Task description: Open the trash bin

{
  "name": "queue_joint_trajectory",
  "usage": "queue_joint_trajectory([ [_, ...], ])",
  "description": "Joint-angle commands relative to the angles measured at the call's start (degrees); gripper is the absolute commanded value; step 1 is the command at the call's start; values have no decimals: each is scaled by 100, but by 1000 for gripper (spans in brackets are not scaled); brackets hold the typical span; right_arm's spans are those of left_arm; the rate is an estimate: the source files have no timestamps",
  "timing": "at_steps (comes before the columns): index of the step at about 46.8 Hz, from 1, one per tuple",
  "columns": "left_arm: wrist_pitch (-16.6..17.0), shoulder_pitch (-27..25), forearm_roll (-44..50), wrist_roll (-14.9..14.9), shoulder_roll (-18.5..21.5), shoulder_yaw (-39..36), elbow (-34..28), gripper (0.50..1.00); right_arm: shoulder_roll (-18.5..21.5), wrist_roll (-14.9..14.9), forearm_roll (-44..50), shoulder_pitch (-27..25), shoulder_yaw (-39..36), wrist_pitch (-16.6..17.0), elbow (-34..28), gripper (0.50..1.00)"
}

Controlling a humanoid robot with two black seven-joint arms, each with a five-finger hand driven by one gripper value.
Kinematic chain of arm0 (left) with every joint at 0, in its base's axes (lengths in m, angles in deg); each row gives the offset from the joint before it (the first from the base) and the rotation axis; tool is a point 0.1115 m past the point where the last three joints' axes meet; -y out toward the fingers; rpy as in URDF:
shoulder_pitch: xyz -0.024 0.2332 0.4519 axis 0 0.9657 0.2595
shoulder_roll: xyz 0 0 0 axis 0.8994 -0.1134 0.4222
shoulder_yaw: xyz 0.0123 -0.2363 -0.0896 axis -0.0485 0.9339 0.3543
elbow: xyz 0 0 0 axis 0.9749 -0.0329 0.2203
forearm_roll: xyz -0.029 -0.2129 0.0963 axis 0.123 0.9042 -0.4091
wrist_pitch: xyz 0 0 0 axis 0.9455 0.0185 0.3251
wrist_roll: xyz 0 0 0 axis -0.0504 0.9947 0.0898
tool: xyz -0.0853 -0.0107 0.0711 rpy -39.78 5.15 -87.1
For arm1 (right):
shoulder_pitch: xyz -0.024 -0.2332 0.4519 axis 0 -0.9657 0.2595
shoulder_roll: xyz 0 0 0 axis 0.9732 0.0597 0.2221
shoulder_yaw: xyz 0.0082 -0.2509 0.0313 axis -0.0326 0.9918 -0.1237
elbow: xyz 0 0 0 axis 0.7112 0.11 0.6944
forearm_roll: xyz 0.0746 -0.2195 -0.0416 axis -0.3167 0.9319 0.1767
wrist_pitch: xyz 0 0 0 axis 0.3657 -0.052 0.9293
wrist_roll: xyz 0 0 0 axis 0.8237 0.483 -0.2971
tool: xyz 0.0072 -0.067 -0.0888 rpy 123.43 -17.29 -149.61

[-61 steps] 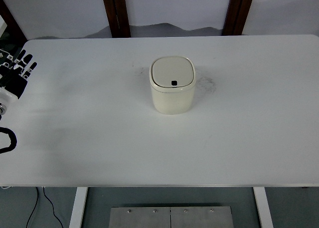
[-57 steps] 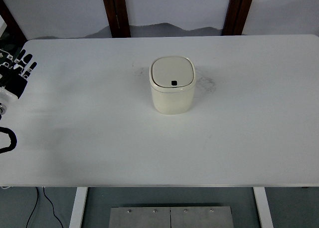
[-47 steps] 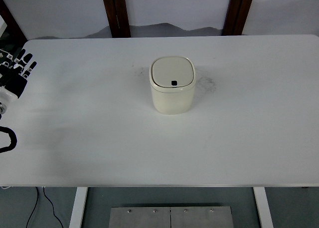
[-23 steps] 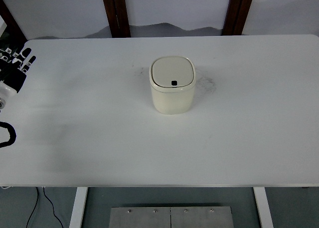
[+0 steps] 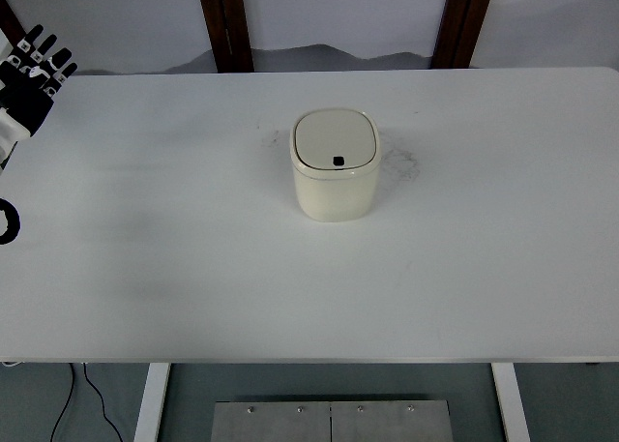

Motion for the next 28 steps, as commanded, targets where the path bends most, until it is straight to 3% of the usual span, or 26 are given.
queue_joint_trajectory([
  [1,28,-296,-12,3,109,-361,-282,1000,0,0,0,1,0,0,0,991],
  [17,2,-1641,-47,3,302,-2014,-924,1000,0,0,0,1,0,0,0,991],
  [28,2,-2187,-1066,-33,285,-2462,-1372,1000,0,0,0,1,0,0,0,991],
])
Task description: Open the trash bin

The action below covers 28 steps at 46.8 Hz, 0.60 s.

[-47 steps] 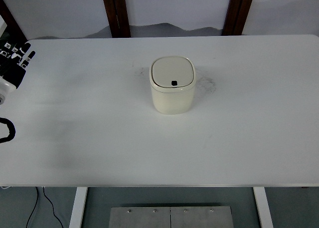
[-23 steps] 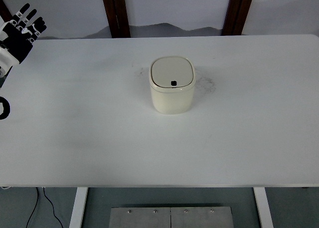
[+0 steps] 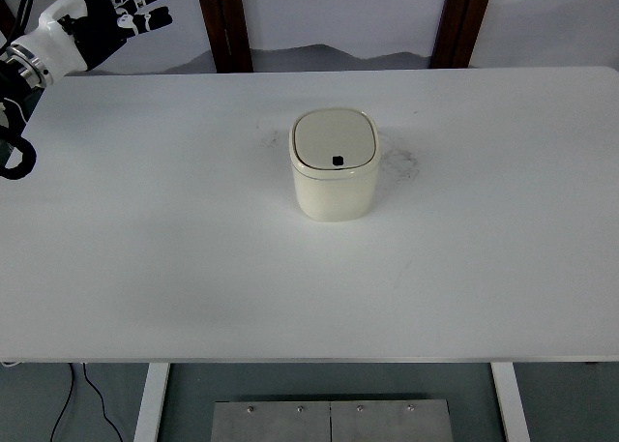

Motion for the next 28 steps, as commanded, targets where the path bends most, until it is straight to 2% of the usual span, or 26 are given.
queue_joint_trajectory([
  [1,2,-152,-424,-33,-2,-95,-188,1000,0,-1,0,0,0,-1,0,991],
  [12,-7,-662,-1076,-147,-107,-666,-470,1000,0,-1,0,0,0,-1,0,991],
  [22,-15,-1146,-1366,-885,-405,-904,-909,1000,0,-1,0,0,0,-1,0,991],
  [28,-199,-1278,-1524,-1140,-634,-904,-953,1000,0,-1,0,0,0,-1,0,991],
])
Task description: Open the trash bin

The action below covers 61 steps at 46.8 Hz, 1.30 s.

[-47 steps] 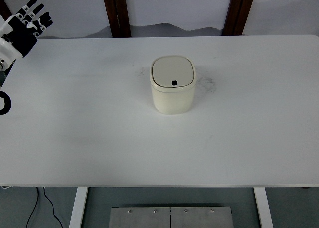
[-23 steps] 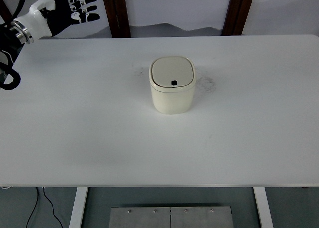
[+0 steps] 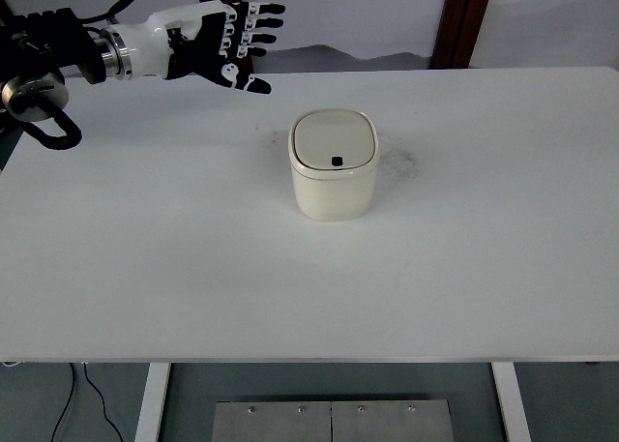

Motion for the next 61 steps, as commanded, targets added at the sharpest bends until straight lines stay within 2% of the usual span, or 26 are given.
queue_joint_trajectory([
  [1,-147,-44,-122,-92,-119,1,-57,1000,0,-2,-9,1,0,1,1,991],
  [12,-234,-62,-1053,-92,-295,-25,-373,1000,0,-2,0,1,0,1,1,991],
  [18,-603,-62,-1440,-109,-383,-25,-400,1000,0,-2,0,1,0,1,1,991],
  [22,-771,-53,-1677,-241,-454,-25,-400,1000,0,-2,0,1,0,1,1,991],
  [61,-762,70,-1845,-285,-673,-210,-391,1000,0,-2,0,1,0,1,1,993],
])
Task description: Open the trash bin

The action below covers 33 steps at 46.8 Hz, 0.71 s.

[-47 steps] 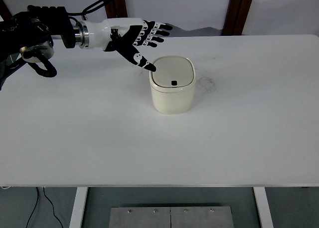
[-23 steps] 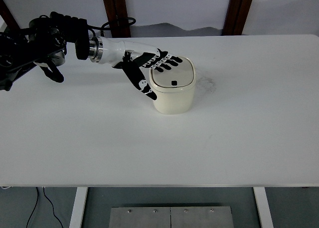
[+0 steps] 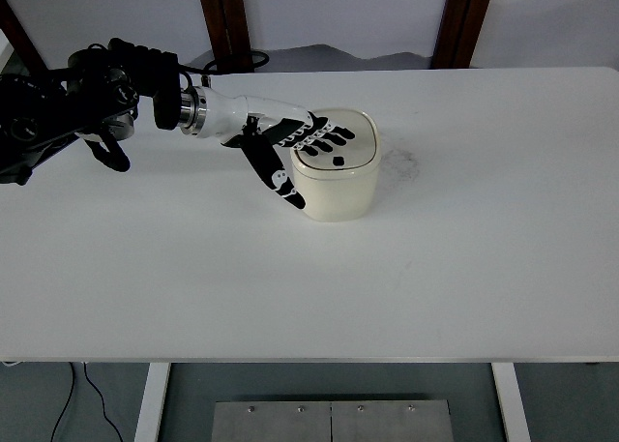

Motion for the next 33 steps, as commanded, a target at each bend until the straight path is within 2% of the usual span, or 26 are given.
queue_joint_trajectory([
  [1,2,11,1,0,-24,2,0,1000,0,0,0,0,0,-2,0,991],
  [13,28,151,1,0,-41,2,0,1000,0,0,0,0,0,-2,0,991],
  [33,37,64,10,0,-32,19,17,1000,0,0,0,0,0,-2,0,993],
])
